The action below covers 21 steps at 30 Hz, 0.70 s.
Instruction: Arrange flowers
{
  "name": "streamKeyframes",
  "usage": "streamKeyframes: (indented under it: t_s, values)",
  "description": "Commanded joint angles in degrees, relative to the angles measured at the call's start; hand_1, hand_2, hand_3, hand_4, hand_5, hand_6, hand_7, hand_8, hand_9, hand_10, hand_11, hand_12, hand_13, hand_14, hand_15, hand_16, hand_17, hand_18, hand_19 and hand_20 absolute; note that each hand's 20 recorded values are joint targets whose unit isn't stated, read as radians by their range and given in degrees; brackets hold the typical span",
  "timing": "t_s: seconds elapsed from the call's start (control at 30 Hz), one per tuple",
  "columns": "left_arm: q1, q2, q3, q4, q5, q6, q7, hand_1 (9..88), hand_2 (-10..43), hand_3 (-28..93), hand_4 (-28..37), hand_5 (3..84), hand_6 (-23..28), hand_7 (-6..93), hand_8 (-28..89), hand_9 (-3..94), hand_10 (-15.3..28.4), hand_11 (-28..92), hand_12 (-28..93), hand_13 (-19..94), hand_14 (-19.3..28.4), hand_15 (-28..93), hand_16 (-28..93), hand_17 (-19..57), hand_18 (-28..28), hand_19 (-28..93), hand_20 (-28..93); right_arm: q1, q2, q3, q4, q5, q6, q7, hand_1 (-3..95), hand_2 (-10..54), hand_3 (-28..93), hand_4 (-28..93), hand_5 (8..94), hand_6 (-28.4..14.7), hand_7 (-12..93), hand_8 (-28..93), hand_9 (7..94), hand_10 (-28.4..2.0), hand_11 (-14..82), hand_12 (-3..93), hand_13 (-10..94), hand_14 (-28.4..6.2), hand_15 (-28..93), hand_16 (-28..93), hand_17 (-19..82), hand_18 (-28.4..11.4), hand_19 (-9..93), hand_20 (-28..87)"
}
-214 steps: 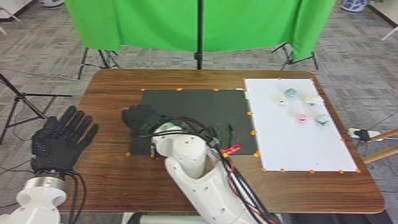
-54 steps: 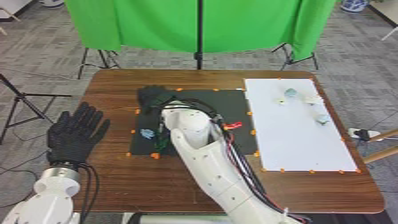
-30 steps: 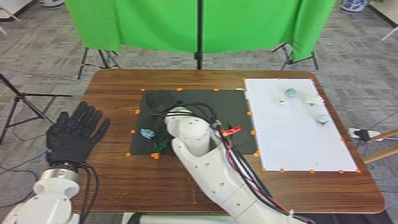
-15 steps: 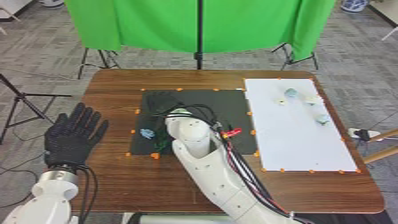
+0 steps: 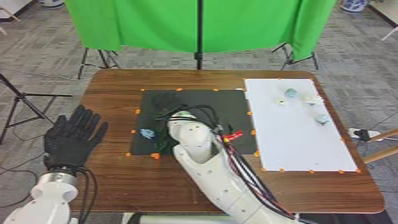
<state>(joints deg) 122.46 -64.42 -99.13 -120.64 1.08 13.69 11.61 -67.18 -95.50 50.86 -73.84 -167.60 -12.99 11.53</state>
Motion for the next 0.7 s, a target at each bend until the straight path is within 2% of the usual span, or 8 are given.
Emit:
streamKeyframes:
  t_s: [0.03, 0.13, 0.3, 0.37, 0.4, 0.47, 0.57, 0.7]
  values:
    - [2.24, -2.05, -0.74, -0.23, -0.05, 1.51, -1.31, 31.9, 14.9, 76, -28.3, 47.4, 7.8, 22.1, -12, 40.2, 14.3, 30, 12, 31, 15.8, 52, -9, -5.7, 15.9, 43, 16, 1.25, 3.01, 1.06, -4.66, 10.14, 2.97, 6.40, 39.7, -9.5, 79, -28, 51.8, -5.5, 19, -14, 42.7, -18.1, 11.0, 10.3, 66, -14.3, 76, 21, 41, -25.0, 92, 35]
    - [2.22, -2.62, -0.78, -0.03, 0.06, 1.37, -1.78, 31.9, 14.8, 76, -28.3, 47.3, 7.8, 22.0, -12, 40.1, 14.3, 30, 12, 31, 15.8, 52, -9, -5.7, 15.9, 43, 16, 0.93, 4.71, 1.52, -7.44, 14.25, 4.10, 7.88, 36.9, -9.5, 78, -28, 47.0, -6.1, 17, -14, 38.2, -18.8, 11.4, 9.2, 65, -14.5, 77, 21, 41, -25.6, 93, 34]
    - [3.50, -3.90, -1.49, -0.54, 0.36, 1.35, -2.68, 31.9, 14.8, 76, -28.3, 47.3, 7.8, 22.1, -12, 40.1, 14.3, 30, 12, 31, 15.8, 52, -9, -5.7, 15.9, 43, 16, -1.22, 9.88, 4.88, -14.64, 21.26, 6.85, 11.35, 32.8, -9.5, 76, -28, 41.3, -7.6, 15, -13, 34.9, -20.3, 11.2, 8.9, 64, -15.7, 78, 20, 40, -26.4, 93, 34]
    - [2.74, -3.95, -1.24, -0.02, 0.37, 1.60, -2.86, 31.9, 14.7, 76, -28.3, 47.3, 7.8, 22.1, -12, 40.1, 14.3, 31, 12, 31, 15.8, 52, -9, -5.7, 15.9, 43, 16, -1.16, 12.30, 7.15, -15.38, 22.14, 8.68, 12.22, 31.6, -9.5, 76, -28, 40.1, -8.0, 14, -12, 34.4, -21.1, 11.1, 9.0, 62, -16.4, 78, 20, 40, -26.6, 93, 34]
    - [2.95, -4.11, -1.42, -0.13, 0.56, 1.57, -3.02, 31.9, 14.7, 76, -28.3, 47.3, 7.8, 22.1, -12, 40.1, 14.3, 30, 12, 31, 15.8, 52, -9, -5.7, 15.9, 43, 16, -1.31, 14.17, 8.06, -16.14, 21.42, 8.44, 12.72, 31.4, -9.5, 76, -28, 40.1, -8.0, 14, -12, 34.5, -21.3, 11.2, 9.1, 61, -17.2, 78, 20, 39, -26.8, 93, 33]
    - [3.33, -4.68, -1.57, -0.38, 0.63, 1.45, -2.91, 31.9, 14.6, 76, -28.3, 47.3, 7.8, 22.1, -12, 40.1, 14.3, 30, 12, 31, 15.9, 52, -9, -5.7, 15.9, 43, 16, -1.90, 17.53, 10.30, -16.56, 19.03, 8.75, 13.42, 31.7, -9.5, 77, -28, 40.9, -8.4, 14, -12, 35.2, -22.1, 11.6, 10.0, 49, -19.3, 68, 15, 35, -27.1, 91, 33]
    - [3.91, -4.83, -1.97, -0.74, 1.10, 1.26, -3.27, 32.0, 14.6, 76, -28.3, 47.4, 7.9, 22.0, -12, 40.0, 14.2, 30, 12, 31, 15.9, 52, -9, -5.7, 15.9, 43, 16, -4.27, 22.84, 13.68, -17.62, 22.46, 11.14, 16.56, 33.0, -9.5, 80, -28, 42.3, -8.6, 15, -13, 35.0, -23.0, 11.6, 10.9, 30, -23.5, 57, 10, 24, -27.6, 82, 30]
    - [4.58, -4.91, -2.62, -0.83, 1.55, 0.94, -3.28, 31.9, 14.6, 76, -28.3, 47.2, 7.8, 21.9, -12, 39.8, 14.2, 30, 12, 31, 15.9, 52, -9, -5.7, 15.9, 43, 16, -8.68, 28.65, 20.49, -19.02, 26.68, 7.60, 20.42, 33.6, -9.5, 83, -28, 39.9, -8.2, 17, -14, 30.9, -22.6, 11.9, 10.5, 17, -25.0, 43, 6, 12, -25.6, 67, 23]
